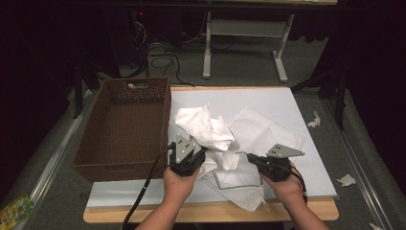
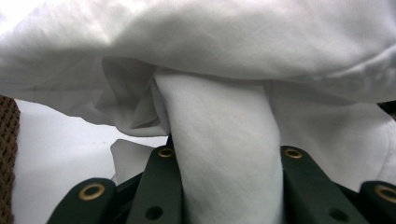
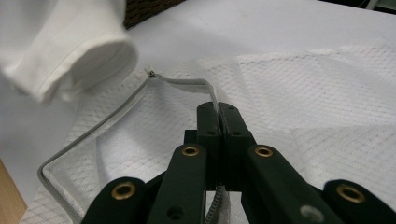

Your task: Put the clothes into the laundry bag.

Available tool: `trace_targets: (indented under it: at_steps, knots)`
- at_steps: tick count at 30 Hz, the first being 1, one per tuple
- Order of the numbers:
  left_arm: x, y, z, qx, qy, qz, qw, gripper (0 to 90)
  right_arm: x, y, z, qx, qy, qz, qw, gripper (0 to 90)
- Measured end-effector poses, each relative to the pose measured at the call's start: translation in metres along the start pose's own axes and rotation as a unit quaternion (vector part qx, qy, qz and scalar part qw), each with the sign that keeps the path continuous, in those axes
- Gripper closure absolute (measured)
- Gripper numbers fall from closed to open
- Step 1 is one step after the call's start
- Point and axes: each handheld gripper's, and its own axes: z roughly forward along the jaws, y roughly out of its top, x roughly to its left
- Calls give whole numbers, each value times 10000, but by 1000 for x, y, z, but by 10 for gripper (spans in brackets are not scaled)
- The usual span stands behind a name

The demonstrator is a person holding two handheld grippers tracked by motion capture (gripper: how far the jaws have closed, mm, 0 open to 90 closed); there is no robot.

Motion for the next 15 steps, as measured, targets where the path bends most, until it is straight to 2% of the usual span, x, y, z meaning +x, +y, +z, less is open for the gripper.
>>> trace_targets:
  at_steps: [8, 11, 15]
  knots:
    - [-3, -39, -2, 206, -265, 3, 9994, 729, 2, 4, 0, -71, -33, 35, 10000, 895]
    - [-3, -46, 0, 372, -266, 155, 9988, 729, 3, 6, 1, -95, -46, 50, 9999, 895]
    - [-2, -46, 1, 372, -287, 122, 9988, 728, 3, 8, 1, -145, -55, 47, 9999, 895]
